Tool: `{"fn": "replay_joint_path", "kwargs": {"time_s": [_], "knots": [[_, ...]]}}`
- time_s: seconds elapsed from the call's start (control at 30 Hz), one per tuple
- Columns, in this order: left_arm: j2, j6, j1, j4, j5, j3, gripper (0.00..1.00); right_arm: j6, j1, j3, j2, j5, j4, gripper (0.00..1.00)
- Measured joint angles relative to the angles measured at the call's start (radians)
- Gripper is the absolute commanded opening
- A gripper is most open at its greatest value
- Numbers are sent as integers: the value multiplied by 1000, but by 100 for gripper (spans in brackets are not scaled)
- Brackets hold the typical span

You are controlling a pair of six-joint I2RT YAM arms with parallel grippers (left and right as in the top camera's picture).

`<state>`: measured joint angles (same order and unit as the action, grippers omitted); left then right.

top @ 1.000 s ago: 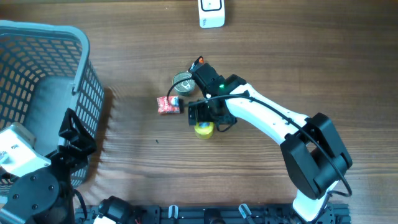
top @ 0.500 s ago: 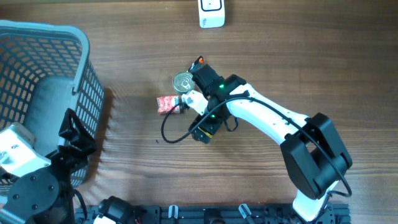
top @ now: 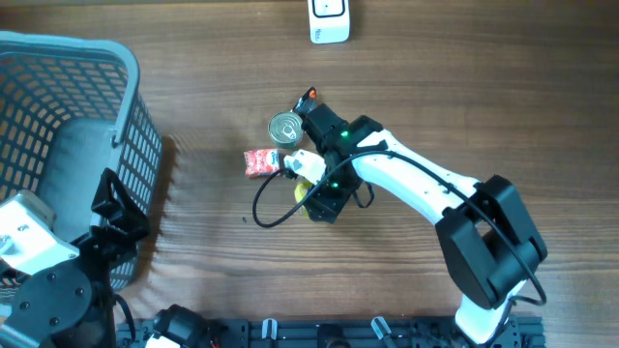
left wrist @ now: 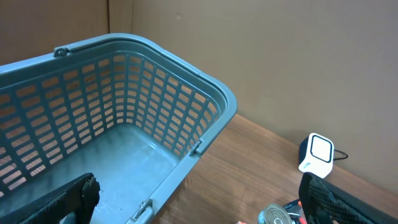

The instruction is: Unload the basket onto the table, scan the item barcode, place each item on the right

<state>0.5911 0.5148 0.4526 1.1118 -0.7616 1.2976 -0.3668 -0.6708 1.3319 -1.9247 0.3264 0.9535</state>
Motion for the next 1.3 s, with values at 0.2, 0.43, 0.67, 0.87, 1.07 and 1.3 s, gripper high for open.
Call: {"fn": "replay_joint_path", "kwargs": {"time_s": [0.2,0.43,0.67,0.87,1.07,1.3], "knots": [[0,1,0,0,0,0,100,89,0,0,-2,-78,-87,77],[0,3,0,0,0,0,100,200,0,0,-2,-141,-133,100],[0,3,0,0,0,0,100,208,0,0,-2,-152,-140,100],[0,3,0,0,0,0,100,74,-33,0,-2,-153,-140,100],[0,3,0,0,0,0,100,-66,-81,2,-2,-159,-144,100],[0,3,0,0,0,0,100,-200,-81,34,-2,-160,-167,100]]}}
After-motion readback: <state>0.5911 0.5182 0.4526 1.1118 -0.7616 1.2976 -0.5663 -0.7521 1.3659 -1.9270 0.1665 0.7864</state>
